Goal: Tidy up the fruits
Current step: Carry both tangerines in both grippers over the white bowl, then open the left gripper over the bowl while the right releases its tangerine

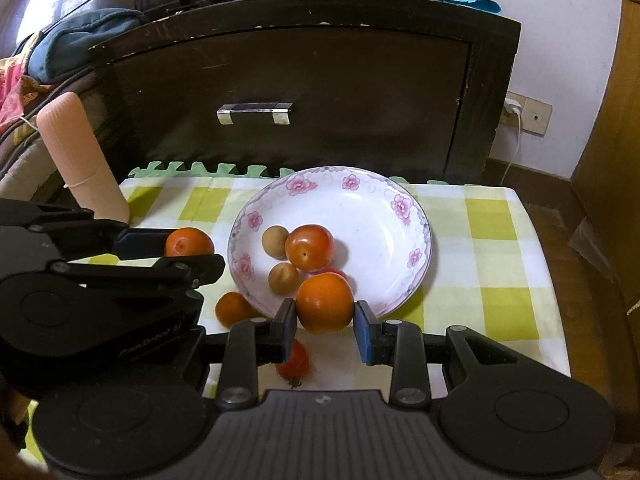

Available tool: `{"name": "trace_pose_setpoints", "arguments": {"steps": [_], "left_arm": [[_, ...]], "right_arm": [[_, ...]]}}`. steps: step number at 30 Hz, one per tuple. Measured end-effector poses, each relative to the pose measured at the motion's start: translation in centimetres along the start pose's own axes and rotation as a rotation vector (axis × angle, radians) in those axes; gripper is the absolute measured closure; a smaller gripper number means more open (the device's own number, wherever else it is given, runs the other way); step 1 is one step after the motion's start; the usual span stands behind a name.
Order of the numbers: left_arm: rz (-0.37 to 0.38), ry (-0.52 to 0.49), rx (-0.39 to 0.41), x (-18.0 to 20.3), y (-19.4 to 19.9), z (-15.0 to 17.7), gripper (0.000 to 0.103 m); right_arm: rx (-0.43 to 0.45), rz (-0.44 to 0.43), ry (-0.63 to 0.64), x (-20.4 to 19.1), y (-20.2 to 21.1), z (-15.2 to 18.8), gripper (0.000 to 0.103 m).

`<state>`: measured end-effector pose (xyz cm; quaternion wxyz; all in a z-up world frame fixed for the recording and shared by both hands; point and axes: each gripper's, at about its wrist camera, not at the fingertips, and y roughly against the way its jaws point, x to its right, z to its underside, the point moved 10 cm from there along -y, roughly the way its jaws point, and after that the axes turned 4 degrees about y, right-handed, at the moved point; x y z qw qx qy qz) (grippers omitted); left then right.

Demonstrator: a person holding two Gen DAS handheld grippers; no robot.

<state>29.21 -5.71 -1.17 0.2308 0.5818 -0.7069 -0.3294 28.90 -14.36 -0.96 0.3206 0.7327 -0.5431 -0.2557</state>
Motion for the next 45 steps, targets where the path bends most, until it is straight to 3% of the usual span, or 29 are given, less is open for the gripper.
{"name": "trace_pose_setpoints", "arguments": {"steps": [21, 45], "left_arm": [[-0.001, 0.026, -0.001, -0.6, -4.1, -2.3, 0.066], [-0.003, 0.018, -0.011, -0.3, -8.8, -3.3, 0.066]], "right_arm": [[0.007, 0.001, -0.028, 2.1, -3.9, -2.5, 0.072], [0.020, -0.012, -0.052, 4.2, -8.7, -3.2, 0.072]]}}
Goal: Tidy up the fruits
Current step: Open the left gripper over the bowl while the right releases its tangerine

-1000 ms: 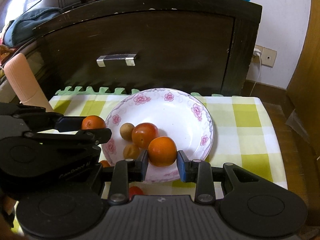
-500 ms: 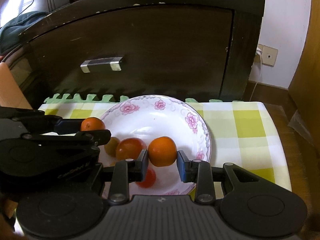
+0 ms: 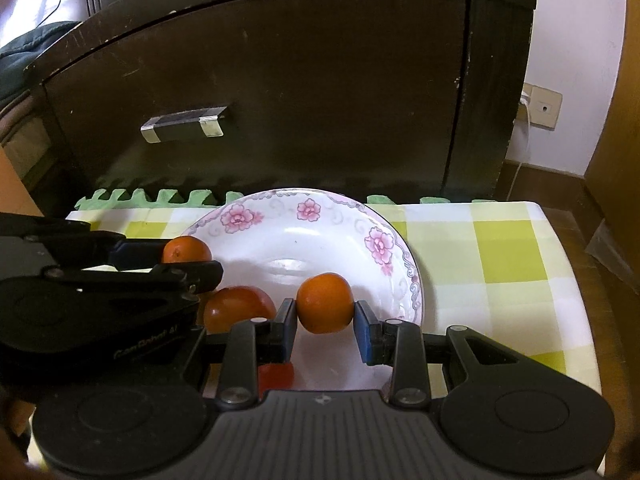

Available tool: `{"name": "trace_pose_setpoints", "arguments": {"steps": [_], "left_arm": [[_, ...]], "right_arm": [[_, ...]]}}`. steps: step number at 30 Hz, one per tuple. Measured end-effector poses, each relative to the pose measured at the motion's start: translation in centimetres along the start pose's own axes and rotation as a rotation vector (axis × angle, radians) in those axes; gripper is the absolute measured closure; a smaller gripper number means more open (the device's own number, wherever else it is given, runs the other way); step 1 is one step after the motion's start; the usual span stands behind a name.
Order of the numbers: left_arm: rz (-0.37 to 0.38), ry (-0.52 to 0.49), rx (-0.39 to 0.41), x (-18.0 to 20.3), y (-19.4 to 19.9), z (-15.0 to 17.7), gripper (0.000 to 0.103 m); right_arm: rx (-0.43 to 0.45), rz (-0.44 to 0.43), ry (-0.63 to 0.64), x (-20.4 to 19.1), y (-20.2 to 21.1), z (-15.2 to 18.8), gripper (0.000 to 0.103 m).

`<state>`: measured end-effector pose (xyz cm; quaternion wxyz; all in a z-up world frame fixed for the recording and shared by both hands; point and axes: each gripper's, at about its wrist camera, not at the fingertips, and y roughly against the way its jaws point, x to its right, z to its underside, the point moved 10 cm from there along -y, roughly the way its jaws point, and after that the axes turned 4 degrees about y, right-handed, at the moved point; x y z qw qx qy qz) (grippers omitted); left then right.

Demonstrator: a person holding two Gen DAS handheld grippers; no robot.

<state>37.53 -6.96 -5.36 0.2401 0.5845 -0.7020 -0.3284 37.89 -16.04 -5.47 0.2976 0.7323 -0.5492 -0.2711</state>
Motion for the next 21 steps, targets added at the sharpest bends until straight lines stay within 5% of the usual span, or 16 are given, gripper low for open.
{"name": "trace_pose_setpoints", "arguments": {"steps": [21], "left_arm": [[-0.037, 0.000, -0.005, -0.36, -0.64, 0.17, 0.062]], "right_arm": [[0.023, 0.025, 0.008, 0.36, -0.88, -0.26, 0.071]]}}
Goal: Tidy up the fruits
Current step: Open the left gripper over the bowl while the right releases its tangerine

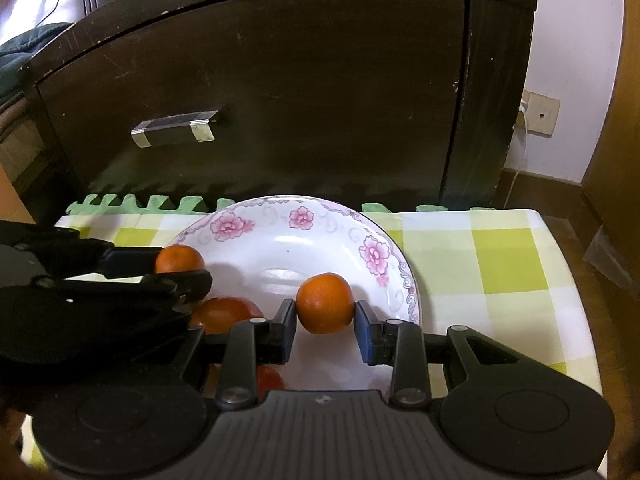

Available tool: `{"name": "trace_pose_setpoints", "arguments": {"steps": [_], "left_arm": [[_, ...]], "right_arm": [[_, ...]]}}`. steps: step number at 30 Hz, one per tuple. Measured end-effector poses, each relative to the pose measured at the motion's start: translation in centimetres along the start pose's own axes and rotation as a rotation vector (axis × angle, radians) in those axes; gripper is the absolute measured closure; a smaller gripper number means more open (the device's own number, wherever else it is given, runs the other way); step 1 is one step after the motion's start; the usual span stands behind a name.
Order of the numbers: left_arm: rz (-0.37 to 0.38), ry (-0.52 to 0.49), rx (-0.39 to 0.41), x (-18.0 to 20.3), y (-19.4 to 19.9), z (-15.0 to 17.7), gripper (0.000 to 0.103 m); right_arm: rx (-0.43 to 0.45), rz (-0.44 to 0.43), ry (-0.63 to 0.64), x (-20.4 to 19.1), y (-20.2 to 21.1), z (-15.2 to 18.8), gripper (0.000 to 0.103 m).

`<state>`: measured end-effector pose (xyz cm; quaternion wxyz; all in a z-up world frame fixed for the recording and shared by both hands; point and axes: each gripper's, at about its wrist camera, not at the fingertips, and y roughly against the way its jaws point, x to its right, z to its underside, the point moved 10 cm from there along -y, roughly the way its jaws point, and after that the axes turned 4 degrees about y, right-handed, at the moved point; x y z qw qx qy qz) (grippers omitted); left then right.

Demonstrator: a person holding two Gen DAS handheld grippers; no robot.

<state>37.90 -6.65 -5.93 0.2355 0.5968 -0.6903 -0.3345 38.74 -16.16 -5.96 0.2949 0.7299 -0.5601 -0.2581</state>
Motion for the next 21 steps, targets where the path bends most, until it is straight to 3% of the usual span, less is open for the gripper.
{"name": "trace_pose_setpoints", "arguments": {"steps": [21], "left_arm": [[-0.020, -0.010, 0.023, -0.4, 1.8, -0.8, 0.048]], "right_arm": [[0.024, 0.041, 0.020, 0.3, 1.7, -0.5, 0.069]]}}
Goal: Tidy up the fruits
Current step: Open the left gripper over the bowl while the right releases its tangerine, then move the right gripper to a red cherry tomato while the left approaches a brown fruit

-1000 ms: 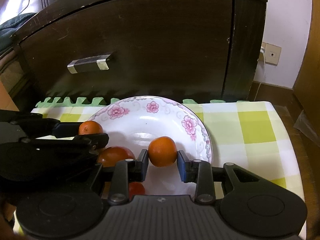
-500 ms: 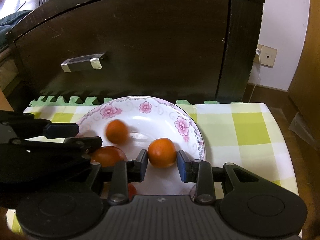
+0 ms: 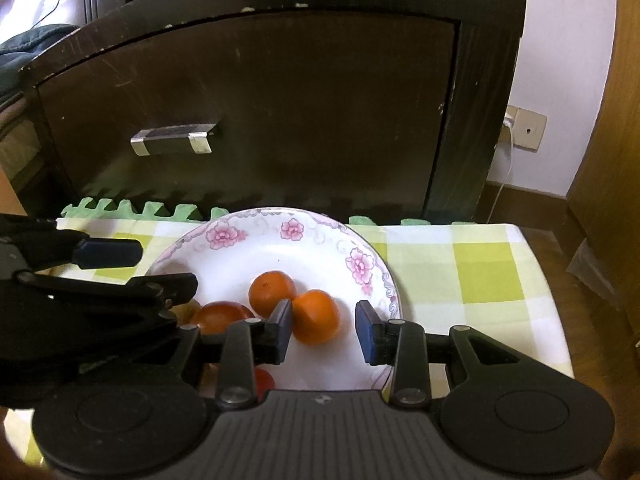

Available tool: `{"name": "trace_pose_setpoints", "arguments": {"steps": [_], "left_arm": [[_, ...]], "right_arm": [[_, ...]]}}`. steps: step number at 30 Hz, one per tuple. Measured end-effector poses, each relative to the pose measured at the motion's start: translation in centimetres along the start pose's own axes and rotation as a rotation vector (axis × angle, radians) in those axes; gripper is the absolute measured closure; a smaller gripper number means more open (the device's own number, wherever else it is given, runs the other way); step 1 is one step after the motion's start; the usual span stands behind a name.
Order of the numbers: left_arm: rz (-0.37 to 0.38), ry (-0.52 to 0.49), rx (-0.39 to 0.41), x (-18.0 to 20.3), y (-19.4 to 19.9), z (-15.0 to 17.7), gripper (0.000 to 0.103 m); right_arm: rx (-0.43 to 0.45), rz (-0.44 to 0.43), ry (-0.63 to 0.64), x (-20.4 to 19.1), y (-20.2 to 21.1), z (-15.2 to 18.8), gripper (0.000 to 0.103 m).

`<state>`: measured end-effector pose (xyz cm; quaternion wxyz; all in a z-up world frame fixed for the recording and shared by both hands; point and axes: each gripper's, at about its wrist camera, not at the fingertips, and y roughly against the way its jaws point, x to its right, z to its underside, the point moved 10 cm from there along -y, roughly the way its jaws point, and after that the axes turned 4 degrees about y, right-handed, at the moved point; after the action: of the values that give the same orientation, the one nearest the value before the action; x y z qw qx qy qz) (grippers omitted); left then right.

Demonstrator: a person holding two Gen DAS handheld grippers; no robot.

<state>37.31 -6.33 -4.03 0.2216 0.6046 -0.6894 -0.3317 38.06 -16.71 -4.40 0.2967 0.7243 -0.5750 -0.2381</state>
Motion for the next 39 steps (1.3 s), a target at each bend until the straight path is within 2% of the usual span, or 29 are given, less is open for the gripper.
{"name": "trace_pose_setpoints", "arguments": {"steps": [22, 39], "left_arm": [[0.007, 0.017, 0.054, -0.2, 6.8, 0.1, 0.043], [0.030, 0.039, 0.031, 0.1, 11.2, 4.1, 0.043]], "right_arm": [[0.051, 0.005, 0.001, -1.2, 7.1, -0.4, 0.067], [0.020, -0.033, 0.008, -3.8, 11.3, 3.3, 0.067]]}}
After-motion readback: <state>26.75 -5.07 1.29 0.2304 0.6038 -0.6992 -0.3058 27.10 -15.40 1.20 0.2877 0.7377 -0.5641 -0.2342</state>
